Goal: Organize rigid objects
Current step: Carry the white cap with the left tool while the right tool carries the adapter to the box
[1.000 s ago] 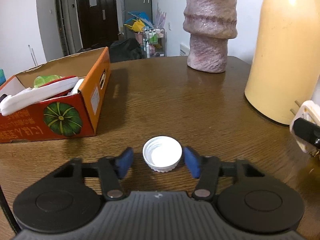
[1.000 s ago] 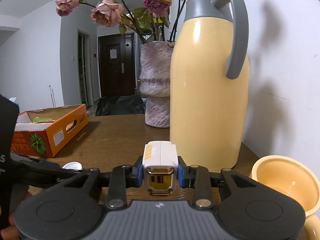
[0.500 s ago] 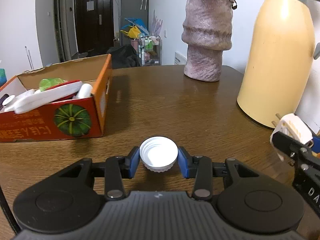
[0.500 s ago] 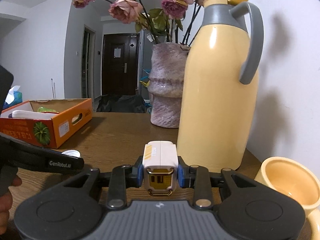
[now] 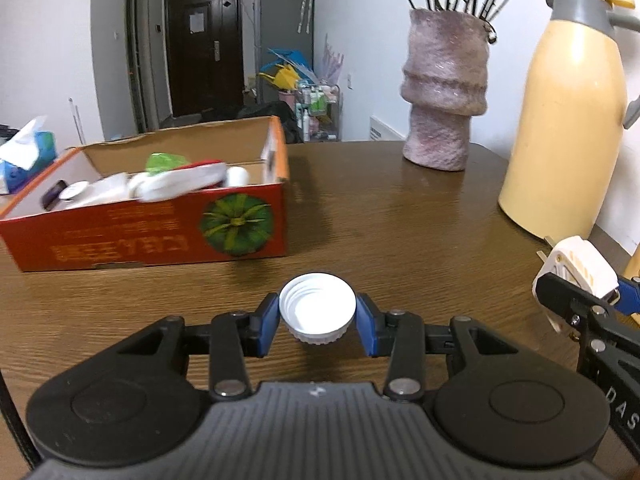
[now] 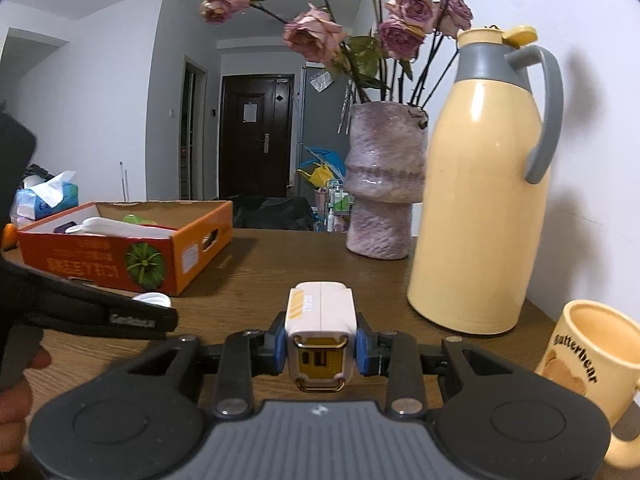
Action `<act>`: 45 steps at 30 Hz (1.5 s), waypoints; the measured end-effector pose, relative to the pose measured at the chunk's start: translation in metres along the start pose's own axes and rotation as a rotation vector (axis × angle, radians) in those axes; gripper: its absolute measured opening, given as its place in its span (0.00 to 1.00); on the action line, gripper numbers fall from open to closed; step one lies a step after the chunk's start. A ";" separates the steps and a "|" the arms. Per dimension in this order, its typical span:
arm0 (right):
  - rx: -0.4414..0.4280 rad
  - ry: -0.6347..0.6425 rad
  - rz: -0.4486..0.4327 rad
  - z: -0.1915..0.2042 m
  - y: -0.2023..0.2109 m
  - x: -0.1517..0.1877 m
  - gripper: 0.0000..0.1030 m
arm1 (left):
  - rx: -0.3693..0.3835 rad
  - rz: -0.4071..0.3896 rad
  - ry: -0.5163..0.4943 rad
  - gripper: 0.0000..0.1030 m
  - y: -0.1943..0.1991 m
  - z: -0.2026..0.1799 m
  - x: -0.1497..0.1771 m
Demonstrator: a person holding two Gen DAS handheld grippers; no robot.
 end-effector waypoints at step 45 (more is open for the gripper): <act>-0.093 -0.083 -0.094 0.164 0.033 -0.038 0.30 | -0.109 -0.155 0.143 0.40 0.087 0.180 -0.014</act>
Point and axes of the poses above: each gripper's, at about its wrist camera, not at the fingertips, and y roughly against the way its jaws point, z to its left, x to its underside, the point moved 2 cm from there along -y, roughly the way its jaws point, and after that the axes turned 5 degrees about y, right-handed, at the moved point
